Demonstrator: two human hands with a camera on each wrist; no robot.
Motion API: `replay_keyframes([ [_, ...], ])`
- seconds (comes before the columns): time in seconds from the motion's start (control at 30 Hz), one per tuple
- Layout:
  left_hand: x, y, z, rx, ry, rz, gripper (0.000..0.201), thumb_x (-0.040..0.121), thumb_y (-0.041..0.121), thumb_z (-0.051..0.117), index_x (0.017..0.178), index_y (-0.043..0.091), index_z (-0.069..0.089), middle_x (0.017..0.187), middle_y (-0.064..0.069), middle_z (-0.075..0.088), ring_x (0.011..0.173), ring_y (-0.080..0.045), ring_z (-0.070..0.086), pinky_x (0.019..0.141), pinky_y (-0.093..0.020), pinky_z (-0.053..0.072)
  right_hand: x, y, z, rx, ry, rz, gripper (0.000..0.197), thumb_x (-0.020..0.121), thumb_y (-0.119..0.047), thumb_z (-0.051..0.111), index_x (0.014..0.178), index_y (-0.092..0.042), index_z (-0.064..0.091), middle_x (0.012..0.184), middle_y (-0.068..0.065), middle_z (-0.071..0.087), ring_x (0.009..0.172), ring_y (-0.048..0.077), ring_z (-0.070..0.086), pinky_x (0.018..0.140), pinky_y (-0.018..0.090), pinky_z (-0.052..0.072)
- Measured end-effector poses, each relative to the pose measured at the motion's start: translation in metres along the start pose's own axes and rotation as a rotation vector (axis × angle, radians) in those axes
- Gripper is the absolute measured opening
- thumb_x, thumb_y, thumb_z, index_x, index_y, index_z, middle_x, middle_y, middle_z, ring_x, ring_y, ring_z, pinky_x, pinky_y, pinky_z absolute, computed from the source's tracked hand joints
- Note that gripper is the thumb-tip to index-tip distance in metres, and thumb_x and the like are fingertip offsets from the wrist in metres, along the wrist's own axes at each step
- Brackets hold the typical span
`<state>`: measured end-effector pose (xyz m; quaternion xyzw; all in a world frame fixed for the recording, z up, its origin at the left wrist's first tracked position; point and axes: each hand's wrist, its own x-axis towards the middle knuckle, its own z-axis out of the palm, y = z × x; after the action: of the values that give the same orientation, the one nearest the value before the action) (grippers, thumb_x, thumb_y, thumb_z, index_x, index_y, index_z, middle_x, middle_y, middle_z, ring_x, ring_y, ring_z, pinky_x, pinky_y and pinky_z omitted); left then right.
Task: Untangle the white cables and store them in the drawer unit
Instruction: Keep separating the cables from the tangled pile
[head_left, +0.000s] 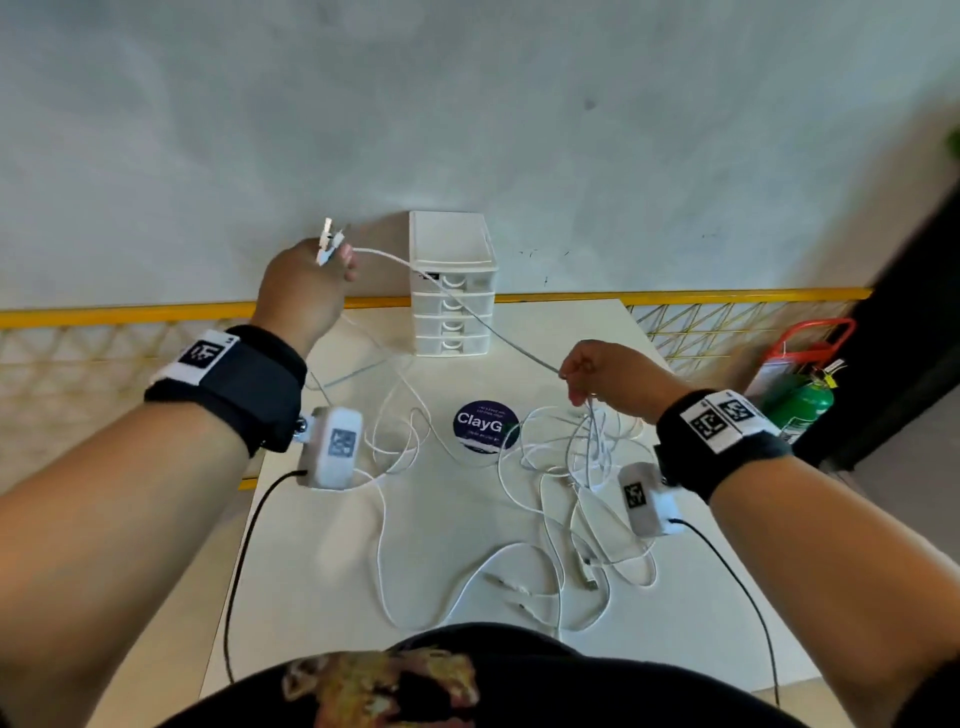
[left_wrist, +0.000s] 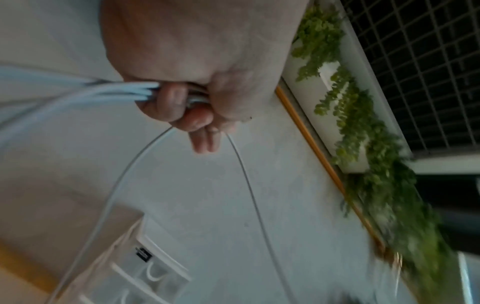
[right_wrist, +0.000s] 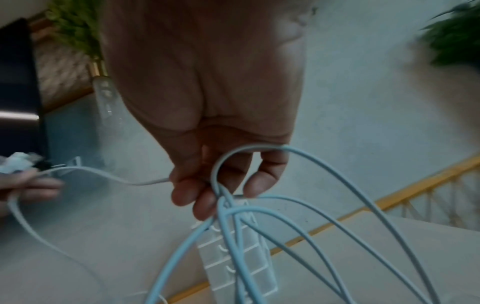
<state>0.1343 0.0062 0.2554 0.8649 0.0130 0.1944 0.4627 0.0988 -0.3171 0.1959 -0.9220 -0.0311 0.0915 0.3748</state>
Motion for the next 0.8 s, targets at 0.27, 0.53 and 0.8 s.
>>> replay_keyframes([
  [0.27,-0.056,0.035,0.060,0.296,-0.663,0.333,0.038,0.103,0.036,0.043,0.139,0.031,0.049,0.128,0.002,0.063,0.112,-0.019,0.059,0.088,-0.029,0.045,-0.004,-0.072,0.023,0.118,-0.065,-0.219,0.014,0.086,0.008,0.053,0.087,-0.003,0.062,0.060,-0.006,0.064,0.052,0.005,0.057,0.051,0.013,0.042],
  [0.53,-0.057,0.038,0.056,0.031,-0.509,0.130,0.032,0.101,0.037,0.046,0.089,0.019,0.069,0.069,0.009,0.049,0.051,-0.001,0.042,0.055,-0.025,0.031,-0.012,-0.045,0.030,0.088,0.155,-0.207,0.015,0.085,-0.018,0.069,0.097,-0.022,0.061,0.098,-0.010,0.063,0.072,0.003,0.060,0.063,0.018,0.041],
  [0.8,-0.031,0.034,0.017,-0.073,-0.479,0.082,0.029,0.099,0.040,0.049,0.087,0.025,0.072,0.083,0.001,0.066,0.051,-0.009,0.056,0.061,-0.030,0.045,-0.023,-0.001,0.043,0.017,0.263,-0.129,0.020,0.088,-0.027,0.067,0.105,-0.028,0.056,0.088,-0.005,0.058,0.069,0.010,0.055,0.060,0.014,0.040],
])
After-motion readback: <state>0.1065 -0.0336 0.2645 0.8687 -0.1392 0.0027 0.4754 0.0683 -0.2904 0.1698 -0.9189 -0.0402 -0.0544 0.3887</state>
